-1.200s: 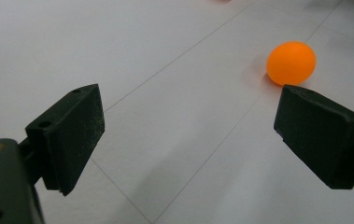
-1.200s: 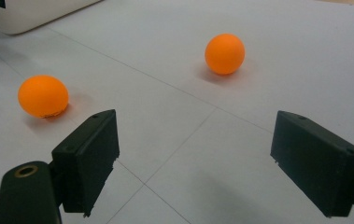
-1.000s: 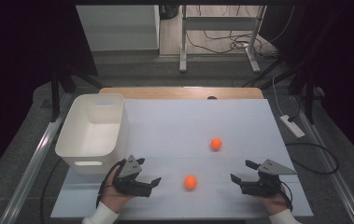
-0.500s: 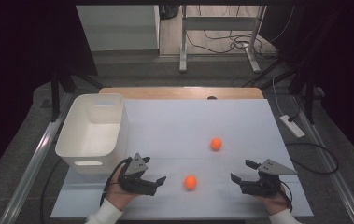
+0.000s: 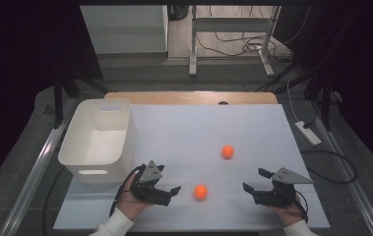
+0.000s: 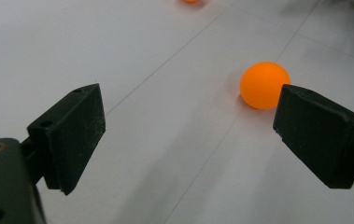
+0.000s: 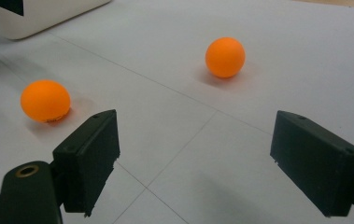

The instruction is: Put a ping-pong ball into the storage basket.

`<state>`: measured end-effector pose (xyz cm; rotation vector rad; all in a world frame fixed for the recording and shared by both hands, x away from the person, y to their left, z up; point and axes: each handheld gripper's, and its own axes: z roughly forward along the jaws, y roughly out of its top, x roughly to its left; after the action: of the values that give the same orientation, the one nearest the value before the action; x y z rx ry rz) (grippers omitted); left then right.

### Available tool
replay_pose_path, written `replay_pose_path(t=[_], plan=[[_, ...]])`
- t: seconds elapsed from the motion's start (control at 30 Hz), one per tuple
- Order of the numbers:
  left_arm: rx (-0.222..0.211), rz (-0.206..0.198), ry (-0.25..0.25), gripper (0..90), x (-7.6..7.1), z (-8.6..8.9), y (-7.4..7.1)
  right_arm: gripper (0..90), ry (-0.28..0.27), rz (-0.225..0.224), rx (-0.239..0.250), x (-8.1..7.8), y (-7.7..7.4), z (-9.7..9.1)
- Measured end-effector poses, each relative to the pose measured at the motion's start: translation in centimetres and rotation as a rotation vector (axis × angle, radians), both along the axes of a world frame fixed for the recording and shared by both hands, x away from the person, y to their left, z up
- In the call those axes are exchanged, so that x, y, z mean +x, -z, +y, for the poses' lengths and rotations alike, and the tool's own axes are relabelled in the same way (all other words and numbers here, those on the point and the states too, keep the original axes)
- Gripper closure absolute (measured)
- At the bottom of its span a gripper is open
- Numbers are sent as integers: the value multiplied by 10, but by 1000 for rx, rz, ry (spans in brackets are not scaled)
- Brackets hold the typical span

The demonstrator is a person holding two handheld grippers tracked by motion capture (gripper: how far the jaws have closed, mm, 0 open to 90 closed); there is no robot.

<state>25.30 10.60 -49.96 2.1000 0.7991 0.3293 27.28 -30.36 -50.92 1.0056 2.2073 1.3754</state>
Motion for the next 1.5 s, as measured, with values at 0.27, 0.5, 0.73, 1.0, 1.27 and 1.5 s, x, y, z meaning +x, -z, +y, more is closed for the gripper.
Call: replay_pose_path(t=[0.27,0.5,0.73,1.0,1.27,1.5], plan=[[2,8,27,102,2,-9,-1,157,1,-1,-1,0,0,0],[11,16,40,103,3,-17,-1,157,2,-1,0,0,0,0],[13,27,54,103,4,-24,-1,157,1,-4,-2,-1,0,0],[35,46,72,104,6,-33,2,158,-4,-5,-5,0,0,2],[48,65,95,104,8,-43,1,158,-12,-14,-17,-3,-1,5],[73,85,103,103,12,-51,2,159,-18,-13,-13,-2,-1,4]])
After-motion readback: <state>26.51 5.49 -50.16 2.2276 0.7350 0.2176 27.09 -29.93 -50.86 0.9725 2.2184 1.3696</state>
